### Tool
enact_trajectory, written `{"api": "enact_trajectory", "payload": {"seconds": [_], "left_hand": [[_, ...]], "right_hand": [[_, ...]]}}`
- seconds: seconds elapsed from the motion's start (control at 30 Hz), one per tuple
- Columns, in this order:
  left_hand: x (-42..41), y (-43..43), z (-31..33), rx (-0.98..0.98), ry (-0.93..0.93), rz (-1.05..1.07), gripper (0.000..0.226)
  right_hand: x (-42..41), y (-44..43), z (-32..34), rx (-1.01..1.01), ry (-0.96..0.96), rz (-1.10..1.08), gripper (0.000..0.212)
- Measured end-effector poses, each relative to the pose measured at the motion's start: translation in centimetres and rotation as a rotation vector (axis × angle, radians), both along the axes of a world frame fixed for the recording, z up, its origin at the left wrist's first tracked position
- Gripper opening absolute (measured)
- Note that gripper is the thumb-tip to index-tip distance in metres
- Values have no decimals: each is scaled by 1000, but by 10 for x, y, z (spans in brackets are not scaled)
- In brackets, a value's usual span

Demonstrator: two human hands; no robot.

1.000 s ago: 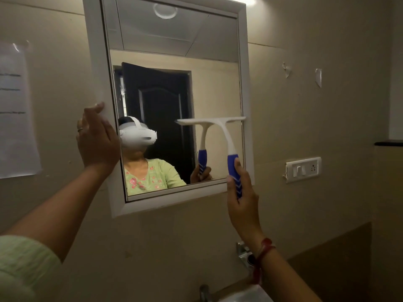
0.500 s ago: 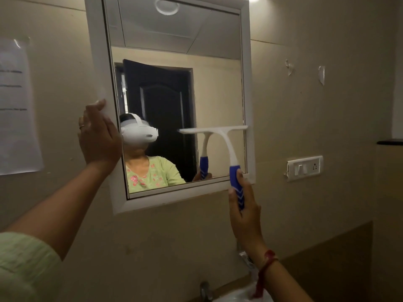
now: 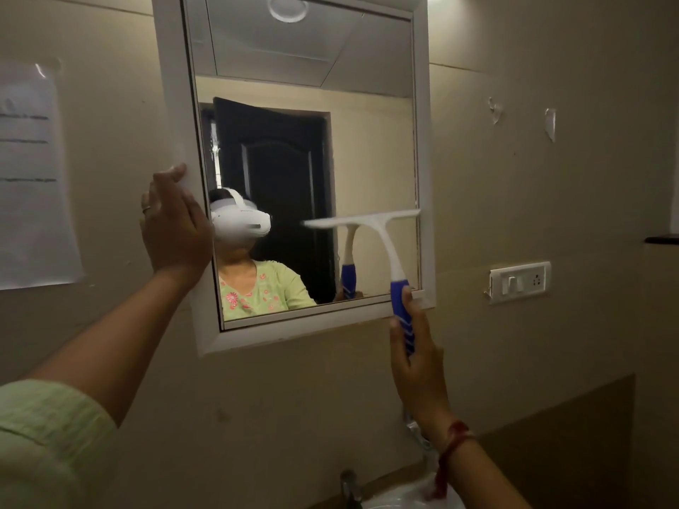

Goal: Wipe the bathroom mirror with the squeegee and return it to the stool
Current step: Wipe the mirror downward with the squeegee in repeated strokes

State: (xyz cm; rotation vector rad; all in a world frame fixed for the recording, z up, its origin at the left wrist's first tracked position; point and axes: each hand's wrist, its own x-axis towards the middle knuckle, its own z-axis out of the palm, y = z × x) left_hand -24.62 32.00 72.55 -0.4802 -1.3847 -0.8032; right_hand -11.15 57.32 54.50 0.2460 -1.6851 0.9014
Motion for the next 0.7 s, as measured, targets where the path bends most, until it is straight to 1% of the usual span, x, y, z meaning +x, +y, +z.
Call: {"api": "enact_trajectory", "payload": {"seconds": [0.07,0.13,0.27,0.33,0.4,0.6,0.7], "left_hand": [[1,0,0,2,1,-4,28],[3,1,-1,7,-4,-10,28],[5,1,-1,12,-11,-17,29],[7,1,0,5,-10,-16,29],[8,2,0,8,-21,-17,28],[8,2,0,6,-17,-22,28],[8,2,0,6,-20,-17,27]], "right_hand": [[-3,-1,19,2,30,-4,50],[-5,-2,22,0,39,-1,50],[-2,-2,-19,16,-9,-21,50],[0,0,-42,43,-39,-45,53],[2,0,-51,46,-69,-51,55],[-3,3,-6,5,-6,-24,50],[-2,3,-10,6,-16,-28,50]]}}
